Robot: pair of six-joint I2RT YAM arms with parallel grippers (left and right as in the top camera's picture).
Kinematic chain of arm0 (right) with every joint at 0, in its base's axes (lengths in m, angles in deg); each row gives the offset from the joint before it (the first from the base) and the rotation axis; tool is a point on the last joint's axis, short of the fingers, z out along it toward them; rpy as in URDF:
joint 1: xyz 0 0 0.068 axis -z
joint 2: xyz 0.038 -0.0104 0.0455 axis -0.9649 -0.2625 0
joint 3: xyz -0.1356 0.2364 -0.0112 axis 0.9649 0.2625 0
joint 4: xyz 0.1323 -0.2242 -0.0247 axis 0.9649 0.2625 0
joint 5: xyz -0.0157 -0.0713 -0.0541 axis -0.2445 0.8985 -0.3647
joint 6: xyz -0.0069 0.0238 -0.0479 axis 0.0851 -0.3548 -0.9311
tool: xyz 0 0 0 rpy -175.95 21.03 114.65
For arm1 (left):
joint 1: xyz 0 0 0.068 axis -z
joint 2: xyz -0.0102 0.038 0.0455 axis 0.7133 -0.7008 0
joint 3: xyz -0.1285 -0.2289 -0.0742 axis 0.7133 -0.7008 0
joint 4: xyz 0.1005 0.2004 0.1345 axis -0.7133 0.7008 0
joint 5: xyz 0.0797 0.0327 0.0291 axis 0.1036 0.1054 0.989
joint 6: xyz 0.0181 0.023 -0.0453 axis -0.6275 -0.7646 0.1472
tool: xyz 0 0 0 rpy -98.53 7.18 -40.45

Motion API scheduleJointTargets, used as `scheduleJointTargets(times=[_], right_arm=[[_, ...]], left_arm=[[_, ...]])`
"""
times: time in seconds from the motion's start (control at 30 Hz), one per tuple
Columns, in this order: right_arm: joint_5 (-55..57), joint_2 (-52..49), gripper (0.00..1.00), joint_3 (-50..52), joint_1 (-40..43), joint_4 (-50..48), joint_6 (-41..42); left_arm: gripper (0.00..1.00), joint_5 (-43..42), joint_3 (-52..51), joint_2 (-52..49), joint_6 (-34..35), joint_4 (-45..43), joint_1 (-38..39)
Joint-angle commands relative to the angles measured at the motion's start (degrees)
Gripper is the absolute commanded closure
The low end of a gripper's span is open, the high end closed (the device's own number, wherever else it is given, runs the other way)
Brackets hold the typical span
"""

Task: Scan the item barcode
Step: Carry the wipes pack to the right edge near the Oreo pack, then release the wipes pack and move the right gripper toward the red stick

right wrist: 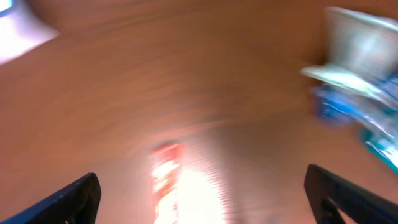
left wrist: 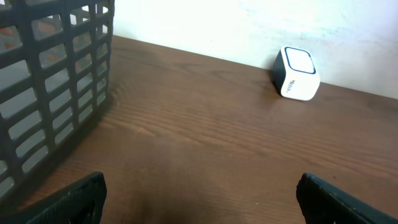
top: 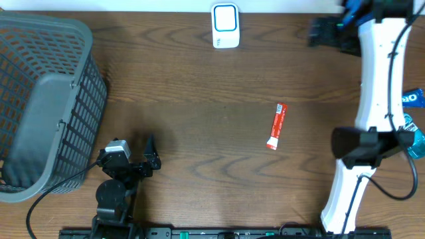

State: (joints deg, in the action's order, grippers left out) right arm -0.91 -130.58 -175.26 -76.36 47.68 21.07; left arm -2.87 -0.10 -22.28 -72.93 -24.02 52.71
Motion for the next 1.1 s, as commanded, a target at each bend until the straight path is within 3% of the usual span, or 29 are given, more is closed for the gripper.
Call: scheduleJointTargets(times=[0.0, 0.1, 0.23, 0.37, 0.5, 0.93, 1.07], right_arm=[[-16.2, 0.2, 0.01, 1.8, -6.4, 0.4, -5.7], [-7.7, 0.2, 0.01, 4.5, -12.0, 0.4, 7.8], [3.7, 0.2, 0.01, 10.0, -20.4, 0.4, 19.8], [13.6, 0.2, 0.01, 16.6, -28.3, 0.4, 26.4], [13.9, 0.2, 0.01, 24.6, -33.0, 0.5, 29.2], [11.9, 2.6, 0.01, 40.6, -31.1, 0.5, 38.6], [18.2, 5.9, 0.01, 43.0, -27.9, 0.4, 41.4]], left_arm=[[0.02, 0.3, -1.8, 0.1, 0.3, 0.8, -0.2], [0.02, 0.3, -1.8, 0.1, 0.3, 0.8, -0.2], [0.02, 0.3, -1.8, 0.1, 0.3, 0.8, -0.2], [0.02, 0.3, -1.8, 0.1, 0.3, 0.8, -0.2], [0.02, 0.3, -1.8, 0.1, 0.3, 0.8, -0.2], [0.02, 0.3, -1.8, 0.1, 0.3, 0.8, -0.2], [0.02, 0.3, -1.8, 0.1, 0.3, 0.8, -0.2]])
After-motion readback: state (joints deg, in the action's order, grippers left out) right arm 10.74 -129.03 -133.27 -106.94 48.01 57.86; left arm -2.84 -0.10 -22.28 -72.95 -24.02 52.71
